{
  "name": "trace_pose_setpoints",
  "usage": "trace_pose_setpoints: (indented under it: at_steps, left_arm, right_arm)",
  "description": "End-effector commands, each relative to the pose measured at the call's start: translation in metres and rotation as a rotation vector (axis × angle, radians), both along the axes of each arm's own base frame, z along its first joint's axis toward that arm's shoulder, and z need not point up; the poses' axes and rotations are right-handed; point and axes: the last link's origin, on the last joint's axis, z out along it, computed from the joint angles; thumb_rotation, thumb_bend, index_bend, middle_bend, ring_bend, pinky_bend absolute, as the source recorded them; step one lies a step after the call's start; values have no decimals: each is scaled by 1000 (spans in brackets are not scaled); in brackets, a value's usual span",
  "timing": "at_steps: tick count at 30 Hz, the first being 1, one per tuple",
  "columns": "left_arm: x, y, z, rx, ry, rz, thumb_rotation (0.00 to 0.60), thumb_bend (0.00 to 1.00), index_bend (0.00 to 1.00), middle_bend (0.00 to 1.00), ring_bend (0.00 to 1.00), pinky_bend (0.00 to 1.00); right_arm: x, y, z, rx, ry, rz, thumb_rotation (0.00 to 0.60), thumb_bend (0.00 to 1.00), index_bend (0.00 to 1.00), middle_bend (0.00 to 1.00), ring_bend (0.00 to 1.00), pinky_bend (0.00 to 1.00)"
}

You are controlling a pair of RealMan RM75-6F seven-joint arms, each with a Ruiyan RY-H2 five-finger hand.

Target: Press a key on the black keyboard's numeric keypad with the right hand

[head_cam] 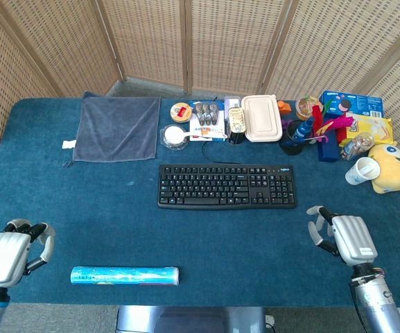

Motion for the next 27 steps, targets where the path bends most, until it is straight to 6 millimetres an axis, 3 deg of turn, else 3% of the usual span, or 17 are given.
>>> trace_pose_setpoints:
  at_steps: [1, 6, 11, 27]
  left_arm:
    - [3, 4, 4, 10, 6, -15, 0, 461, 458, 584, 529, 296]
    - [8, 9, 10, 10, 33, -38, 0, 462, 458, 584, 529, 296]
    - [13, 16, 13, 4, 44, -48, 0, 460, 457, 584, 529, 296]
    - [16, 28, 1, -40, 53, -44, 0, 460, 458, 583, 529, 296]
  right_arm:
    - [14, -14, 0, 58, -17, 19, 0, 523, 307, 553, 672, 654]
    - [27, -32, -9, 164, -2, 24, 0, 523, 284, 752, 887, 849]
    - [39, -54, -26, 290, 1, 17, 0, 523, 284, 864, 986, 927]
    - [50, -106, -77, 370, 75, -14, 0, 527, 284, 903, 1000, 943]
